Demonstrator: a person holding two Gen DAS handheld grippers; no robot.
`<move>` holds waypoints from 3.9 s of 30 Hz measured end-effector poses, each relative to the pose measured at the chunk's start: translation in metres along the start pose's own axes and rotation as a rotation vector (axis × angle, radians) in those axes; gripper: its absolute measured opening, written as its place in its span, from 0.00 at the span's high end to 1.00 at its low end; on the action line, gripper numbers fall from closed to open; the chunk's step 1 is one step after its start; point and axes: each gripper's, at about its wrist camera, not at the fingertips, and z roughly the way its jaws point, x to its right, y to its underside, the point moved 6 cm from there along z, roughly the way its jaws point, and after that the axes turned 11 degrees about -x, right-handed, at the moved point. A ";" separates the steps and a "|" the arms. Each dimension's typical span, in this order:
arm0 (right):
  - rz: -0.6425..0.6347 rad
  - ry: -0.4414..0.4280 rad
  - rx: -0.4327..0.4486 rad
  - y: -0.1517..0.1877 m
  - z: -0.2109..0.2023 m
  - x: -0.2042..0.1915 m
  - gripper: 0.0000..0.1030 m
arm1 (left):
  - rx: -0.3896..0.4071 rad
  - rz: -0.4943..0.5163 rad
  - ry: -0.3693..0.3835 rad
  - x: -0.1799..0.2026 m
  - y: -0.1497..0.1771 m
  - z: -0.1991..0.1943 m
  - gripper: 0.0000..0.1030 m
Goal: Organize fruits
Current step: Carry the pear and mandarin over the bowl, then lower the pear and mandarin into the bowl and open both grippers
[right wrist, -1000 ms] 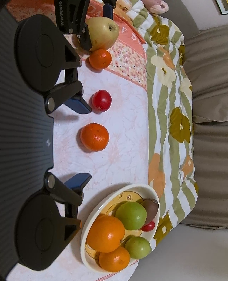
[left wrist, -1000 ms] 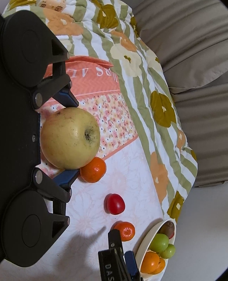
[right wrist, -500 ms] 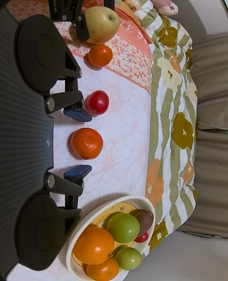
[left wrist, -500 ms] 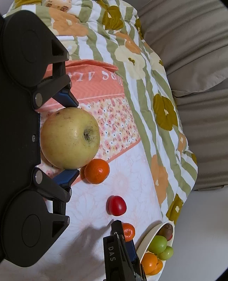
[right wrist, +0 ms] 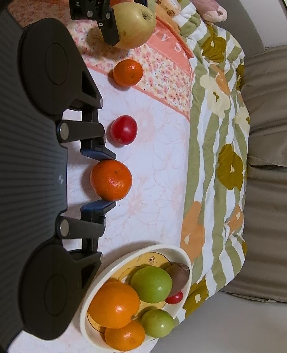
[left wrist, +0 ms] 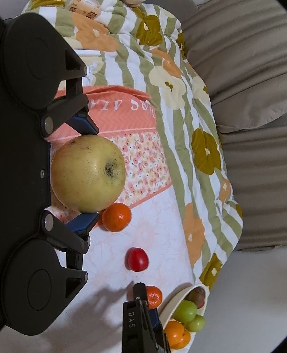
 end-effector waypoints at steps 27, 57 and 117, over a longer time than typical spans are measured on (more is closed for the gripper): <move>0.044 0.013 0.106 -0.008 -0.105 0.143 0.48 | 0.144 -0.054 0.064 0.112 -0.081 -0.083 0.23; 0.076 0.004 0.083 -0.022 -0.053 0.303 0.48 | 0.111 0.135 0.114 0.297 -0.176 0.005 0.23; 0.001 -0.203 0.120 -0.097 -0.024 0.261 0.16 | 0.052 -0.087 0.038 0.223 -0.126 -0.020 0.06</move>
